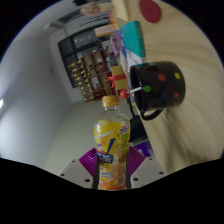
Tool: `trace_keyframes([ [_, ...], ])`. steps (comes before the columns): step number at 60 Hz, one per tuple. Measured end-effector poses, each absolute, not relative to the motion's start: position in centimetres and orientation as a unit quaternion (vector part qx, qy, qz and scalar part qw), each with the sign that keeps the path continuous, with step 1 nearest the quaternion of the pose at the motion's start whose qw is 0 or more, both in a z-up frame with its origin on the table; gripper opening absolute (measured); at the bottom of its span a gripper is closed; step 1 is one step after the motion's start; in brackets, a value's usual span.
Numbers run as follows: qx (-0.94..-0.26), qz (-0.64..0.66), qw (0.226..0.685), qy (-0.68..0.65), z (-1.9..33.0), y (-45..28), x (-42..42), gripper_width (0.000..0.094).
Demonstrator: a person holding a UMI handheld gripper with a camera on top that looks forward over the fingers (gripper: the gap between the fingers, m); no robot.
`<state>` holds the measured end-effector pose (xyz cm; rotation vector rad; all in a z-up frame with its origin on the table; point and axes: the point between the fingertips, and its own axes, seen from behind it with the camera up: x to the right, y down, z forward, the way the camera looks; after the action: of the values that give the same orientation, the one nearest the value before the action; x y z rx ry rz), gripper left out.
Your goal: Pour water
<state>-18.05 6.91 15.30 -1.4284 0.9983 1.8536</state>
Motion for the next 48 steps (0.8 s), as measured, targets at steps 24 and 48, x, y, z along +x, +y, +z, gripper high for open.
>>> trace_keyframes([
  [24,-0.447,0.738,0.192,0.467,17.1,5.4,-16.9,0.0371],
  [48,-0.608,0.394,0.680,0.115,26.5,7.1,-5.1,0.0369],
])
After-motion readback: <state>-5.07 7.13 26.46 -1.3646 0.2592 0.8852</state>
